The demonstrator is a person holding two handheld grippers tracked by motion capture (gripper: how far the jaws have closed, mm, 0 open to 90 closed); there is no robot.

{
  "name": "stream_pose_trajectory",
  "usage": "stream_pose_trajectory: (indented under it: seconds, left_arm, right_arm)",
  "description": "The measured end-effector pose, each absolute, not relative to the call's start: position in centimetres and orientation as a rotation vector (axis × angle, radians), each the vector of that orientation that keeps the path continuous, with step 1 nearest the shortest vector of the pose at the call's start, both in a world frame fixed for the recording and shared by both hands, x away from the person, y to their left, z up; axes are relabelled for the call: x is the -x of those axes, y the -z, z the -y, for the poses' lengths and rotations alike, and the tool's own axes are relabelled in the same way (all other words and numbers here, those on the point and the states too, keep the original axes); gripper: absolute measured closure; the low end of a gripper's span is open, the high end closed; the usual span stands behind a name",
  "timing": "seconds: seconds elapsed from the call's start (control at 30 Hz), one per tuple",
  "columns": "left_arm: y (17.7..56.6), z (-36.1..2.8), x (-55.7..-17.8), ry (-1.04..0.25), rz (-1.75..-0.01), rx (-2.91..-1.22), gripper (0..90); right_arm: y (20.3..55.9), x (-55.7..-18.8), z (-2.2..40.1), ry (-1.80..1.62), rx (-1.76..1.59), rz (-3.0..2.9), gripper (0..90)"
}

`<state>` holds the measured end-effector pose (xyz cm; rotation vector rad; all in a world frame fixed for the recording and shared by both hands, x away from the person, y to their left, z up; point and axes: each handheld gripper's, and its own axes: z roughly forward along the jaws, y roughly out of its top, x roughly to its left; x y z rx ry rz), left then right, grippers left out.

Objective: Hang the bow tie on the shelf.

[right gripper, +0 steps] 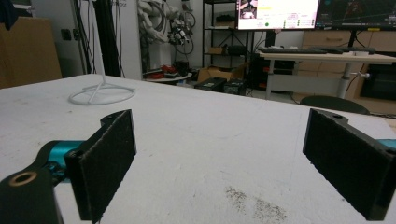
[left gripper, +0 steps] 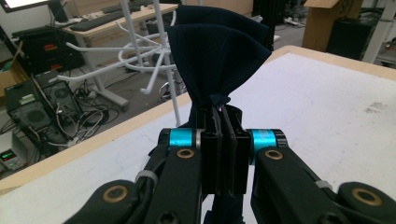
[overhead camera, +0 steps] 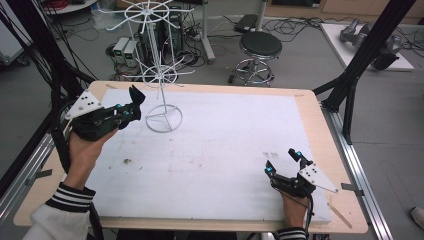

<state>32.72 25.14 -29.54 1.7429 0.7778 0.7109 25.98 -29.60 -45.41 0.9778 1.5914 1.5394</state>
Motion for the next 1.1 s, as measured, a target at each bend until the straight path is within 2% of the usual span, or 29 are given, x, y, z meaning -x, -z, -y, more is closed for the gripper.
stream_pose_trajectory:
  seconds: [0.53, 1.1]
  left_arm:
    - [27.7, -27.0, -33.8, -0.810, -0.860, -1.702, 86.3]
    - [26.6, -25.9, -36.6, -0.855, -0.888, -1.704, 86.3]
  right_arm:
    - [45.4, -26.0, 29.6, -1.540, -0.981, -1.591, 8.7]
    - [45.4, -26.0, 29.6, -1.541, -0.977, -1.592, 8.6]
